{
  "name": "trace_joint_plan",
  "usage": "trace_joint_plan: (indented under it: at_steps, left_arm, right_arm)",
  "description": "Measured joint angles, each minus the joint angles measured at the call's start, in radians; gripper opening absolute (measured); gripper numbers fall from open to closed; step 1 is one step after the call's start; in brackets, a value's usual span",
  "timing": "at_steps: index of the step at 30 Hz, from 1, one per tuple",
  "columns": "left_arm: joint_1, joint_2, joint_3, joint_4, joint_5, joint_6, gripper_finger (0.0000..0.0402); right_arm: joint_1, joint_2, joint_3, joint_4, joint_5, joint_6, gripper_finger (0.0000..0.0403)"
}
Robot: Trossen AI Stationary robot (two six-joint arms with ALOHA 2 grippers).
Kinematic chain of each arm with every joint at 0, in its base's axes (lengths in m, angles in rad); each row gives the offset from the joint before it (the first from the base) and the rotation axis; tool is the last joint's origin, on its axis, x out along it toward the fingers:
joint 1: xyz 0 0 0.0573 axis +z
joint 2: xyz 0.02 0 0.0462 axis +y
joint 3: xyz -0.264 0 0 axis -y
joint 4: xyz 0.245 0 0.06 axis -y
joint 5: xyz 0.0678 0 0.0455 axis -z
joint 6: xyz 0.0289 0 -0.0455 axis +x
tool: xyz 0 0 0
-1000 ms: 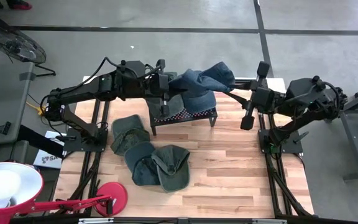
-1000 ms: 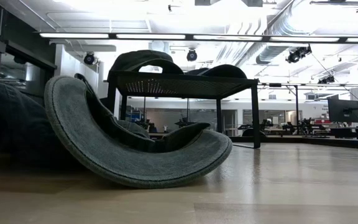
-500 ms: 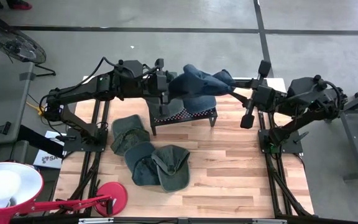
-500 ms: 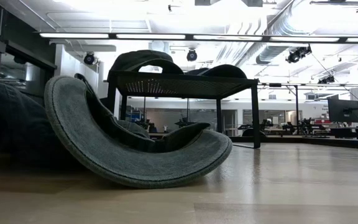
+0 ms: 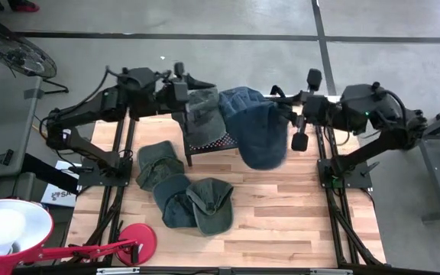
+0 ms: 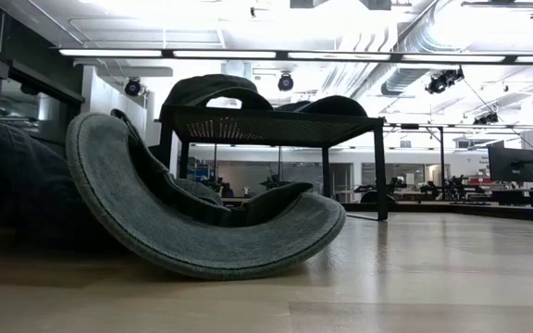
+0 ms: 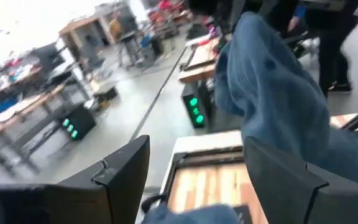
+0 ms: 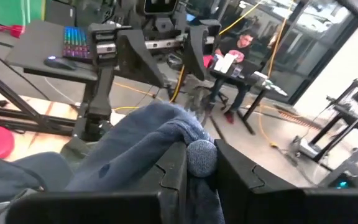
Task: Pick & Place hat
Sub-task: Stack the dark blue cap on top of the dark blue cap on the shelf
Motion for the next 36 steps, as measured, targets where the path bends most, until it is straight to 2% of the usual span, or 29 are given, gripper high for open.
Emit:
trace_joint_plan:
  at_steps: [8, 18, 29, 36]
  left_arm:
    - [0.000, -0.070, -0.001, -0.027, -0.026, -0.028, 0.0257]
    - [0.000, -0.085, -0.002, -0.096, -0.036, -0.037, 0.0257]
    - [0.000, -0.084, -0.002, -0.102, -0.035, -0.038, 0.0257]
    - [0.000, -0.084, -0.002, -0.103, -0.035, -0.040, 0.0257]
  right_arm:
    - [-0.187, 0.015, -0.001, -0.030, -0.221, 0.027, 0.0051]
    - [-0.392, 0.073, -0.002, -0.034, -0.491, 0.017, 0.0051]
    - [-0.538, 0.155, -0.002, -0.093, -0.657, -0.034, 0.0051]
    - [-0.576, 0.172, -0.003, -0.094, -0.694, -0.043, 0.0051]
